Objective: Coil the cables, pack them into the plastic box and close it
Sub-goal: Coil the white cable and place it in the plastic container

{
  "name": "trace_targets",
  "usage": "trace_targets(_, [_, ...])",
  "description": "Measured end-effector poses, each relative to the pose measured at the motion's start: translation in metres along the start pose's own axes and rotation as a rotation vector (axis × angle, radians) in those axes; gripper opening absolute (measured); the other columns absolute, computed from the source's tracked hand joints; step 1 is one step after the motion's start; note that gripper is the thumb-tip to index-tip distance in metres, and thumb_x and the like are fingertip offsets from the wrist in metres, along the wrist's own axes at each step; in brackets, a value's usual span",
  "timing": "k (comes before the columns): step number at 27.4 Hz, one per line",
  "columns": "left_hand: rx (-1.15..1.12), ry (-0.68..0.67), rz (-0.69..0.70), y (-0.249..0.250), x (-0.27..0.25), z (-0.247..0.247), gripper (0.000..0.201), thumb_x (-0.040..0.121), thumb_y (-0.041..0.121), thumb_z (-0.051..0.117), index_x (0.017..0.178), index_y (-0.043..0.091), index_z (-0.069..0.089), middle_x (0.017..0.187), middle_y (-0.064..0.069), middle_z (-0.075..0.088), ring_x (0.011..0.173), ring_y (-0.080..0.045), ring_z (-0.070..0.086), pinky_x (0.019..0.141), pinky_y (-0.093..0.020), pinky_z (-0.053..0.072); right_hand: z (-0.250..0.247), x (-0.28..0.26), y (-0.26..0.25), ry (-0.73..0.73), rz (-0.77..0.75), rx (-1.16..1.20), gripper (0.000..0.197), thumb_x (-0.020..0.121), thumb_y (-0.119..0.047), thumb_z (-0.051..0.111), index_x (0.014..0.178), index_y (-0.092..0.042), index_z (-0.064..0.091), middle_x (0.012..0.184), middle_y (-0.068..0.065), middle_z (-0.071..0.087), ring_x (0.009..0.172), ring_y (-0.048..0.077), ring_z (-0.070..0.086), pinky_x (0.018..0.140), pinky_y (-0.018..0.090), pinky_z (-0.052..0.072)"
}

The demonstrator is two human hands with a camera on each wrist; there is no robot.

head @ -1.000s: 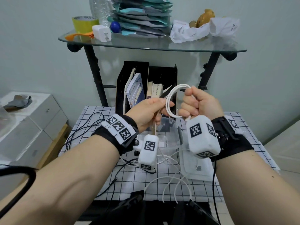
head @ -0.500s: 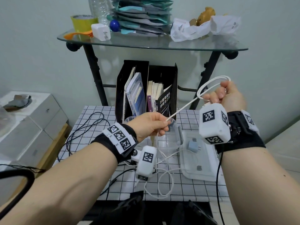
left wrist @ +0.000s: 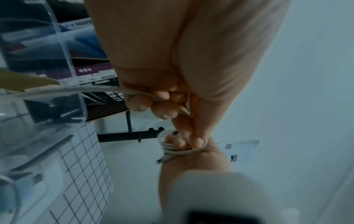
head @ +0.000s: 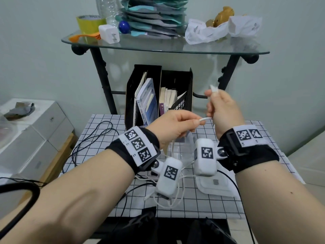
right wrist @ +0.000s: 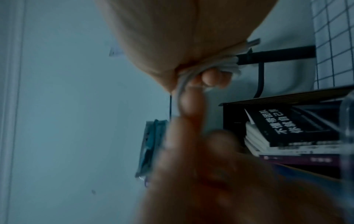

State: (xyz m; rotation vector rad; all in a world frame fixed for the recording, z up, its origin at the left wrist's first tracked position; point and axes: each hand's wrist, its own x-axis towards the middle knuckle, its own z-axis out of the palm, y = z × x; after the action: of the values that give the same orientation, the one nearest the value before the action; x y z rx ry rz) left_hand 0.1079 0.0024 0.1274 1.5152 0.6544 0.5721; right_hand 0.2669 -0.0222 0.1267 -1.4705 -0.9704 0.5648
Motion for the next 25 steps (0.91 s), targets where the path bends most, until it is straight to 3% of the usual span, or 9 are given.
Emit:
trace_targets(3, [0.045,0.079,0.072,0.005,0.008,-0.002,0.013,0.091,0.017,0.060,0.095,0.013,0.072,0.058,0.014,0.056,0.049,-0.003,0.040,0.049,-0.017,0.032,0.003,-0.009,-0.002,-0.165,0.069,-0.107,0.029,0.096,-0.029,0.044,0.078,-0.025,0.065,0.057,0.001,0.051,0.055,0.018,0.045,0.054,0.030,0.039])
trace_targets(6, [0.064,0.182,0.088,0.007,0.016,-0.009,0.012,0.090,0.018,0.061,0.094,0.010,0.070,0.063,0.012,0.061,0.046,0.002,0.045,0.052,-0.016,0.034,0.006,-0.016,-0.011,-0.302,0.186,-0.019,0.036,0.099,-0.027,0.041,0.076,-0.005,0.057,0.046,0.002,0.037,0.044,0.018,0.031,0.047,0.027,0.030])
trace_targets(9, [0.025,0.247,0.103,0.007,0.020,-0.012,0.007,0.089,0.014,0.063,0.088,0.009,0.068,0.065,0.002,0.061,0.044,0.002,0.045,0.048,-0.013,0.035,0.008,-0.018,-0.016,-0.412,0.245,0.011,0.048,0.099,-0.044,0.038,0.070,-0.009,0.055,0.044,-0.001,0.028,0.040,0.015,0.024,0.044,0.025,0.029])
trace_targets(13, [0.016,0.315,0.097,0.003,0.022,-0.017,0.008,0.084,0.013,0.069,0.076,0.015,0.066,0.053,0.012,0.054,0.040,0.002,0.042,0.042,-0.010,0.032,0.005,-0.021,-0.018,-0.535,0.300,0.146,0.037,0.098,-0.035,0.048,0.070,-0.010,0.052,0.041,-0.005,0.027,0.034,0.009,0.019,0.038,0.018,0.024])
trace_targets(15, [0.017,0.300,0.049,0.000,0.022,-0.020,0.011,0.085,0.022,0.069,0.077,0.015,0.065,0.051,0.013,0.052,0.037,0.001,0.038,0.040,-0.011,0.030,0.004,-0.021,-0.018,-0.552,0.347,0.229,0.035,0.099,-0.031,0.048,0.071,-0.011,0.052,0.041,-0.005,0.026,0.033,0.008,0.017,0.038,0.017,0.019])
trace_targets(18, [-0.102,0.198,-0.026,-0.004,0.020,-0.024,0.027,0.091,0.036,0.059,0.068,0.022,0.060,0.049,0.008,0.036,0.044,-0.008,0.026,0.046,-0.022,0.020,0.002,-0.020,-0.019,-0.541,0.404,0.381,0.034,0.101,-0.029,0.043,0.073,-0.011,0.050,0.040,-0.006,0.023,0.032,0.007,0.015,0.047,0.027,0.007])
trace_targets(21, [-0.213,0.170,-0.044,-0.009,0.020,-0.026,0.041,0.095,0.034,0.052,0.057,0.024,0.058,0.050,0.005,0.034,0.048,-0.011,0.025,0.051,-0.026,0.021,-0.002,-0.017,-0.021,-0.517,0.423,0.563,0.033,0.100,-0.031,0.041,0.073,-0.012,0.049,0.039,-0.007,0.024,0.030,0.007,0.017,0.045,0.026,0.008])
trace_targets(25, [-0.230,0.149,-0.089,-0.016,0.015,-0.026,0.029,0.098,0.029,0.048,0.079,0.015,0.064,0.051,0.006,0.040,0.046,-0.010,0.032,0.052,-0.025,0.029,-0.015,-0.008,-0.028,-0.436,0.430,0.827,0.035,0.097,-0.035,0.041,0.070,-0.016,0.050,0.038,-0.009,0.027,0.028,0.005,0.022,0.037,0.018,0.020])
